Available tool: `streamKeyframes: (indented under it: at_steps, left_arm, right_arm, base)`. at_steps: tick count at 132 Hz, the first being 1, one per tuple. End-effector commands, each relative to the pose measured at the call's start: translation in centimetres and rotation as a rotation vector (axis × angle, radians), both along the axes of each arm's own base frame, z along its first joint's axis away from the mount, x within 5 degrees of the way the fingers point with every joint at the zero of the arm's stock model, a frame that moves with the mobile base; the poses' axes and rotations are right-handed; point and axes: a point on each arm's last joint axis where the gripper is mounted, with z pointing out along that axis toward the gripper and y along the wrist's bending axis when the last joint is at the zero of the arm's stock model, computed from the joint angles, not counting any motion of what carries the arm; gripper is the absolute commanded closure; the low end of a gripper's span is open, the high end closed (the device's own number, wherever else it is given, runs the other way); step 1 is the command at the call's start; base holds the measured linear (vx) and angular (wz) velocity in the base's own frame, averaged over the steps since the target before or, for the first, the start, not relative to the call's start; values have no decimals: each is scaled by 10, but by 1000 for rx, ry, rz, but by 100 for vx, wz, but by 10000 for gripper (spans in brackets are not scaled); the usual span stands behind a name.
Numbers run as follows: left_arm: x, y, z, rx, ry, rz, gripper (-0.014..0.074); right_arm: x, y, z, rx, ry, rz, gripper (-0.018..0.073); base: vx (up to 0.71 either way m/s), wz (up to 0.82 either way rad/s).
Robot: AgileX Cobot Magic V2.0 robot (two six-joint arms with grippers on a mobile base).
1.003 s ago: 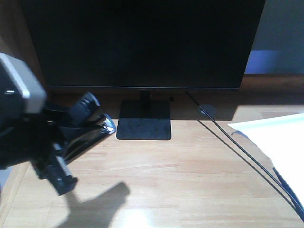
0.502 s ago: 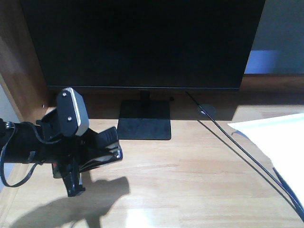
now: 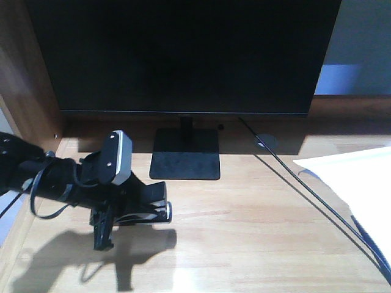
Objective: Grab stapler and paper to desk for stapling
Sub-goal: 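Lower the black stapler with the left gripper onto the desk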
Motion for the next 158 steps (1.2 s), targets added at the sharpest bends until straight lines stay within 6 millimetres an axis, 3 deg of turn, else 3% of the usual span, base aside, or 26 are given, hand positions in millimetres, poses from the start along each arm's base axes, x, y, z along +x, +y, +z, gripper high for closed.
streamKeyframes:
  at_steps: [1,31,84,121,158]
  left_arm:
    - [14,-8,21,-107,-33,-23,603]
    - [33,-22,0,-107,22,-60,603]
    - [45,-44,-52,-68,134,-25,603]
    - [47,-44,-69,-59,179,-12,601]
    - [46,-44,-72,-63,194,-19,587]
  right_arm:
    - [-4,0,8,-1,-51,-3,565]
    - [-4,0,8,-1,-51,-3,565]
    - [-4,0,8,-1,-47,-4,565]
    - [-4,0,8,-1,-48,-3,565]
    - [-4,0,8,-1,-48,-3,565]
  base:
    - [0,0]
    - [0,0]
    - [0,0]
    - [0,0]
    - [0,0]
